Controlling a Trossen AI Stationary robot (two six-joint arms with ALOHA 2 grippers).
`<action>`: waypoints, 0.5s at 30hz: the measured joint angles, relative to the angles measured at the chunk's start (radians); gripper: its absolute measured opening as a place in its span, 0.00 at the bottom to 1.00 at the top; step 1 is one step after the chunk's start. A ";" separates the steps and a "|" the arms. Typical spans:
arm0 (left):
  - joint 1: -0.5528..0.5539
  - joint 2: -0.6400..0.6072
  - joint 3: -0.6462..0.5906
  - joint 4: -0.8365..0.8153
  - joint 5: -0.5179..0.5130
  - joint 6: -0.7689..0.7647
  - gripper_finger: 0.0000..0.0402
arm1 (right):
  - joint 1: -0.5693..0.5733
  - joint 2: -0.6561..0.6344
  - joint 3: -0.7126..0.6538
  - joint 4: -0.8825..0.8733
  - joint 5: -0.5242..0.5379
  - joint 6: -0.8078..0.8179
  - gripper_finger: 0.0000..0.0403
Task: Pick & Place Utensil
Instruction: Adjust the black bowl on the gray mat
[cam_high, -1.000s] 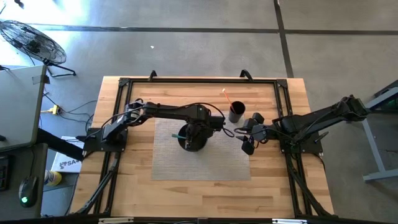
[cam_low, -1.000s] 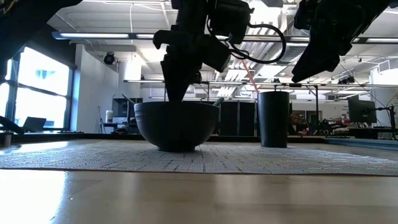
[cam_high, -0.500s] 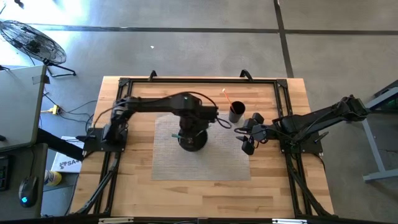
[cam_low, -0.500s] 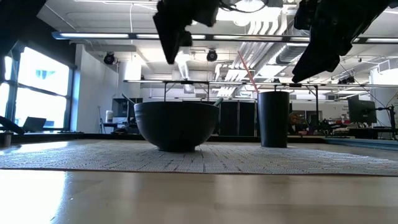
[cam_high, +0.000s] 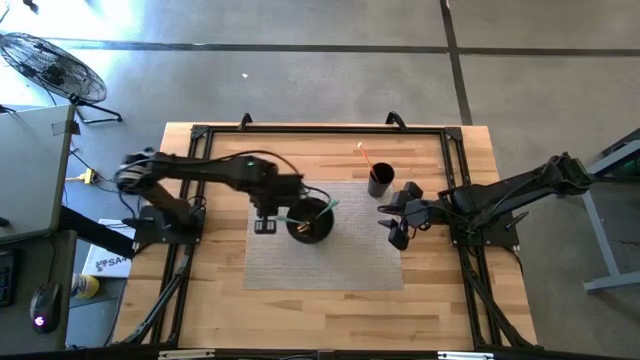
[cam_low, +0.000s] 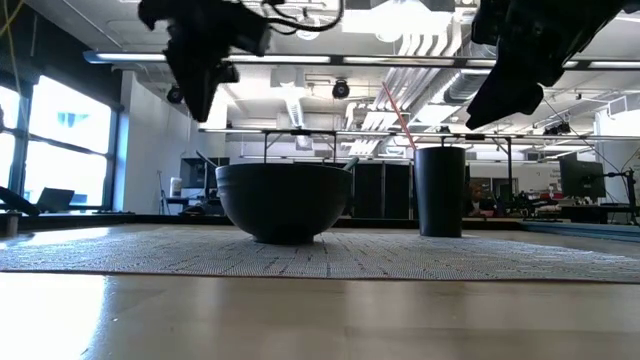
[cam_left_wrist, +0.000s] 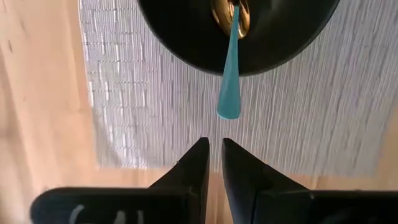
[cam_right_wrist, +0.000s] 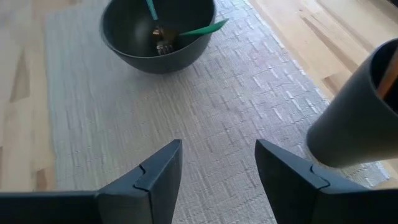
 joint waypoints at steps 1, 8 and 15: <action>0.000 -0.037 -0.055 0.048 0.004 -0.004 0.10 | 0.000 0.000 0.000 0.004 -0.010 0.000 0.49; -0.004 -0.272 -0.429 0.379 0.016 -0.081 0.10 | 0.000 0.000 0.000 0.018 -0.017 0.000 0.49; -0.086 -0.383 -0.784 0.768 -0.019 -0.122 0.10 | 0.000 0.000 0.000 0.073 -0.017 -0.015 0.49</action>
